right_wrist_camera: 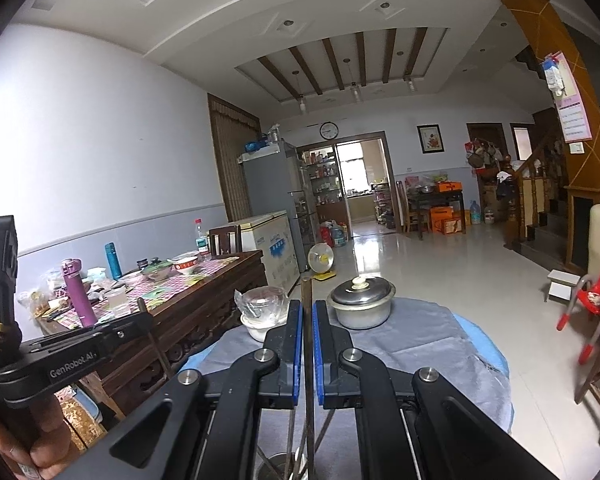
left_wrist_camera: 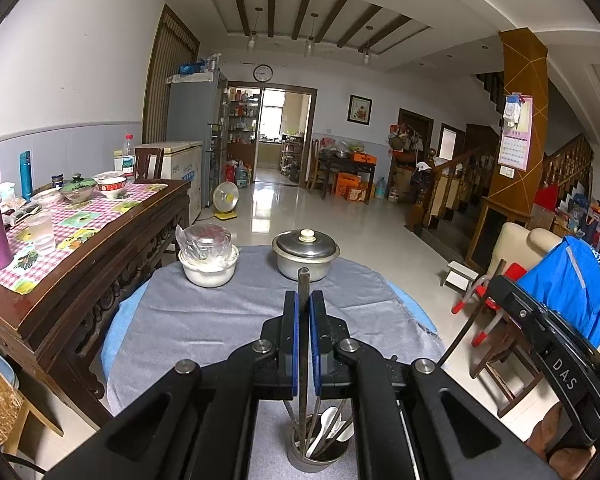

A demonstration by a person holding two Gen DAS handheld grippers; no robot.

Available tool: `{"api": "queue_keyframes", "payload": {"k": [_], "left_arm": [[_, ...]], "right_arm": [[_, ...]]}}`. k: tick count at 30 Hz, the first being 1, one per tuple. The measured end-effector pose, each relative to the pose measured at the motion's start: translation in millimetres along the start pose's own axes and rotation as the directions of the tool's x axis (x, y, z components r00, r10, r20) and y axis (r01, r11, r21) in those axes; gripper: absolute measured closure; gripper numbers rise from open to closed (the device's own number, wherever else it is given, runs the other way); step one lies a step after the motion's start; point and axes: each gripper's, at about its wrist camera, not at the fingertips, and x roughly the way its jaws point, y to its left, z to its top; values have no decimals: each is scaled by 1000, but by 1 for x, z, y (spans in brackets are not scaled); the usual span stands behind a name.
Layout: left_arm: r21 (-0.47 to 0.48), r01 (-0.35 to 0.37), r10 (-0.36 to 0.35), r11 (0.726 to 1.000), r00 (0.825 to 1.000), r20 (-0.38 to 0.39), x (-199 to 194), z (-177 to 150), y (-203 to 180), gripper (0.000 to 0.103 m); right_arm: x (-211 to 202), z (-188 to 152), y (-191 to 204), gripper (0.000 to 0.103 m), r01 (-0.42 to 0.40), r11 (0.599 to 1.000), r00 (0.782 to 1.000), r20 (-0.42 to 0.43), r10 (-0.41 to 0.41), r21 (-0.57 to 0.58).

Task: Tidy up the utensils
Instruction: 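Push the held chopsticks down into the grey cup with both tools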

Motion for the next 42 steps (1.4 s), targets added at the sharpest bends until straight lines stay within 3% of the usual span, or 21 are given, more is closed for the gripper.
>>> {"api": "queue_keyframes", "payload": {"k": [42], "left_arm": [[-26,5,-5,1000,1000,-18,8,-7,9,98]], "right_arm": [[40,-18,9,97,-40,999,997,-68,42,23]]}}
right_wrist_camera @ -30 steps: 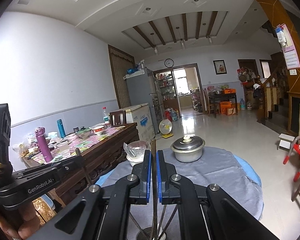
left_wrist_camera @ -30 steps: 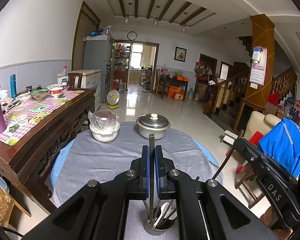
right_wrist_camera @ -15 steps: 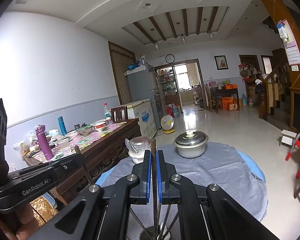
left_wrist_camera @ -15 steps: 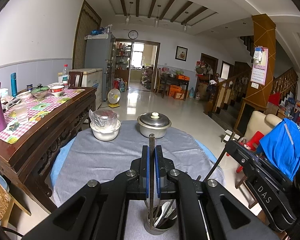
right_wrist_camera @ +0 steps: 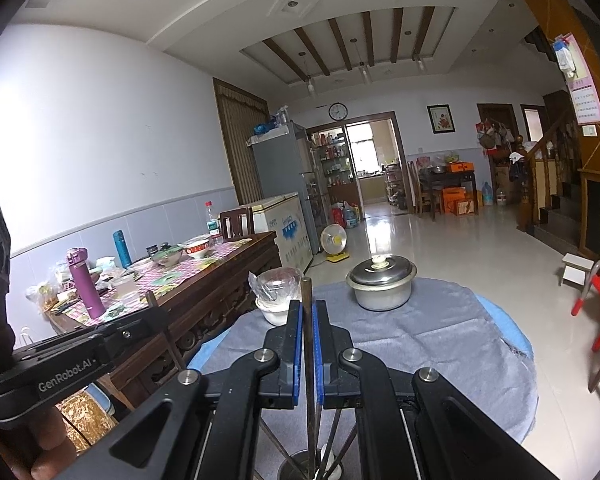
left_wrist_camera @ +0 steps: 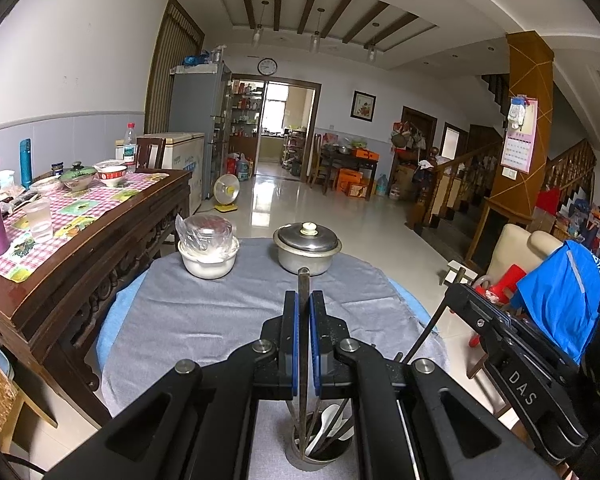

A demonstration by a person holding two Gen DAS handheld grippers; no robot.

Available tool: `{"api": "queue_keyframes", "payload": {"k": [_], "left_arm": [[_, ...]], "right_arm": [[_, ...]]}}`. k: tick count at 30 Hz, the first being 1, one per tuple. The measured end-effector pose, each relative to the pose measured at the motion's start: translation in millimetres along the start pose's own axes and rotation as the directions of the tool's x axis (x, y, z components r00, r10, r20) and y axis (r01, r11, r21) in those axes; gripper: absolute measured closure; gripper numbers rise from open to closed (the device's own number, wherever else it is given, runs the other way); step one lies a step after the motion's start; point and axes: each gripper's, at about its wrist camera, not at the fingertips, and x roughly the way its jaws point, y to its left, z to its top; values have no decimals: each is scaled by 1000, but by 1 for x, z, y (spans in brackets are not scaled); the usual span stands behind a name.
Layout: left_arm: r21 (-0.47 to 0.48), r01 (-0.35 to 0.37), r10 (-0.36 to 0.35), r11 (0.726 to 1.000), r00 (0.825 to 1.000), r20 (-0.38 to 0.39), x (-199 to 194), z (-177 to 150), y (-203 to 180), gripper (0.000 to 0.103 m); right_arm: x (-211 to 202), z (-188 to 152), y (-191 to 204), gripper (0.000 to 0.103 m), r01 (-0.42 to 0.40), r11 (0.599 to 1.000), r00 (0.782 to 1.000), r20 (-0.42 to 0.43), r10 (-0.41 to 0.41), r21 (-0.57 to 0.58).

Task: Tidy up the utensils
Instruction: 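Push the held chopsticks down into the grey cup with both tools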

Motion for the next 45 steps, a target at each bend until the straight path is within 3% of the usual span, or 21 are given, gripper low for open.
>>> {"api": "queue_keyframes", "payload": {"k": [26,45], "left_arm": [[-45,5,-5,999,1000,-4,17,-8,-2,98],[-58,-31,30,998,999,-29,37,-20,-5,98]], "right_arm": [[11,-10,0,97,8,1000,1000,-26,-7,13],[14,-21,4,97,16,1000,999,-38,-15,20]]}}
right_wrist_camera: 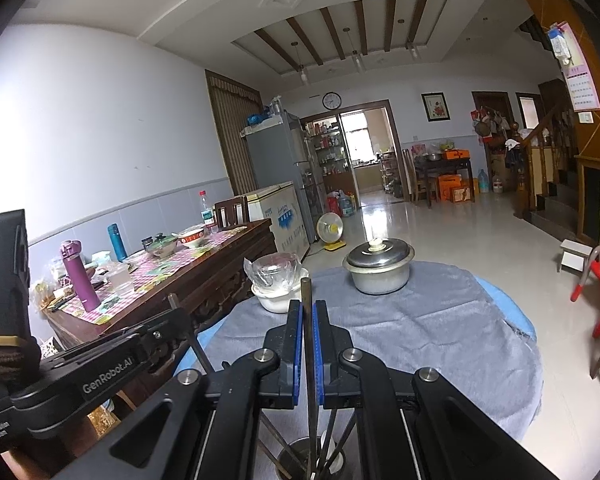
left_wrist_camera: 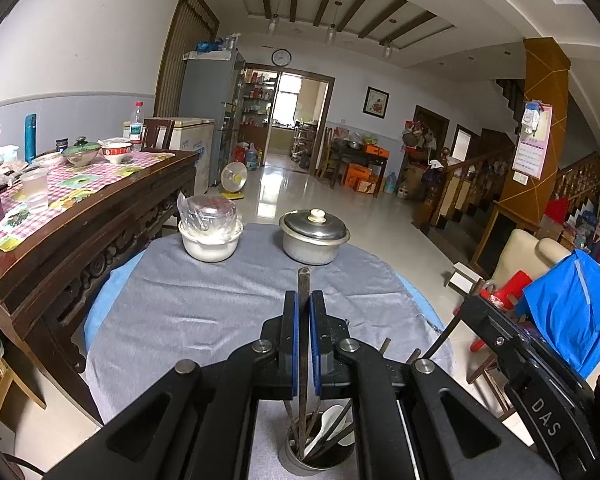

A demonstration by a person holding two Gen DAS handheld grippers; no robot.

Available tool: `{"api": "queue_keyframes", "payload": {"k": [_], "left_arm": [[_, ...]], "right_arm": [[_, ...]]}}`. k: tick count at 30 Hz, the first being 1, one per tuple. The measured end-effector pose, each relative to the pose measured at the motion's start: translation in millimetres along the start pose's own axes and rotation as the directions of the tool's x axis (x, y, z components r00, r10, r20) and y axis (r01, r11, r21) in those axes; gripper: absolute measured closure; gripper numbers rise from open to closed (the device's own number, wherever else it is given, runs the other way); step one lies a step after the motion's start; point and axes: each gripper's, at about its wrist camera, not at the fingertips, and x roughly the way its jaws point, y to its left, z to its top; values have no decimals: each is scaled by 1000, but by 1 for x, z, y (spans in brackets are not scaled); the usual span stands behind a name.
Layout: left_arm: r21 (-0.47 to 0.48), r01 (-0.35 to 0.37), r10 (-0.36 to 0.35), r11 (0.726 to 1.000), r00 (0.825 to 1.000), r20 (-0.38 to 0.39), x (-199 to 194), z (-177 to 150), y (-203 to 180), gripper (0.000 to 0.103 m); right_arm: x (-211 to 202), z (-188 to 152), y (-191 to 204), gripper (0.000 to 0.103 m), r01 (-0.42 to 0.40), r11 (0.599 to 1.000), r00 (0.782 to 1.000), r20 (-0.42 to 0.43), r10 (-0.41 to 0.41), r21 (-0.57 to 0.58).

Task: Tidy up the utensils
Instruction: 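Push the held chopsticks down into the grey cup with both tools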

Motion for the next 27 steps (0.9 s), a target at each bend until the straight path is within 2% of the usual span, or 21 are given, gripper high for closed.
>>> {"api": "queue_keyframes", "payload": {"k": [27], "left_arm": [[-21,-6,5,1000,999,-41,15,-10,4,98]], "right_arm": [[7,-7,-6,97,9,999,1000,-24,-8,37]]}}
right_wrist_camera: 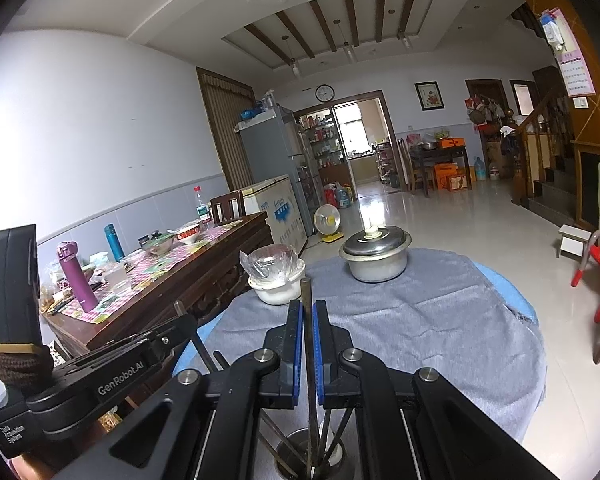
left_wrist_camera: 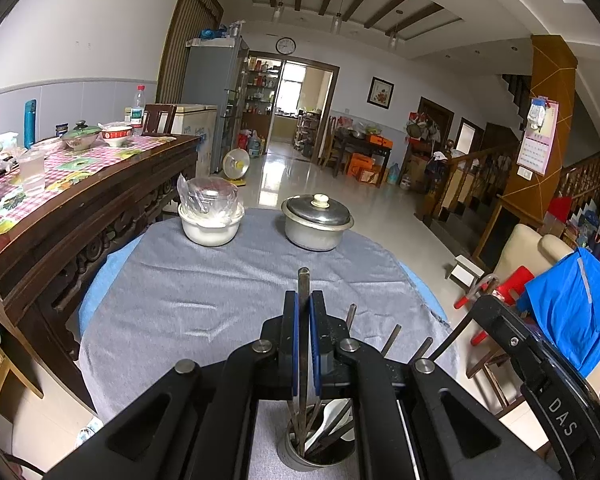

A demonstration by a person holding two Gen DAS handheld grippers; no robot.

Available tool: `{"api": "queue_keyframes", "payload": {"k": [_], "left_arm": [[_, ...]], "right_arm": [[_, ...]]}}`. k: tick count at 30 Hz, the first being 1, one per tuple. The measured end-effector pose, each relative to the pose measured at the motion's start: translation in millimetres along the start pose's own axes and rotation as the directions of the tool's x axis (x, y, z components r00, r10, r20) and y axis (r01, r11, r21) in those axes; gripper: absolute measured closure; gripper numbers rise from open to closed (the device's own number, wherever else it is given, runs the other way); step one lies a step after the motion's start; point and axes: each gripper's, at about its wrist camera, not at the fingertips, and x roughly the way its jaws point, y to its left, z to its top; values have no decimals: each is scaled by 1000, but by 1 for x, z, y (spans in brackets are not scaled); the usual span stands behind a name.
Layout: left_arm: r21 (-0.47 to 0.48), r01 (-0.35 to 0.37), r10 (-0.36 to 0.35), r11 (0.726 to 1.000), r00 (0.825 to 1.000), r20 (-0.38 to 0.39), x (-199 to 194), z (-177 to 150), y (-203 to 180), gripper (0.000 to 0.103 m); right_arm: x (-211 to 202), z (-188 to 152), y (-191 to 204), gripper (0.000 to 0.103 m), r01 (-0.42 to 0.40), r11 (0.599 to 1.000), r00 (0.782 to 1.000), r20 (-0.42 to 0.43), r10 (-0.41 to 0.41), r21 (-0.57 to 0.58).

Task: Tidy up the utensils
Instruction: 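Push the held chopsticks down into the grey cup with both tools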

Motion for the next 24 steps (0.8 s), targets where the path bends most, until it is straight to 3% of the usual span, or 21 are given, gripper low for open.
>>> {"api": "queue_keyframes", "payload": {"k": [24], "left_arm": [[-9,2,-2,1000,999,-37,12,-6,1,98]], "right_arm": [[3,-13,-2,97,-11,1000,1000,-26,11,21]]}}
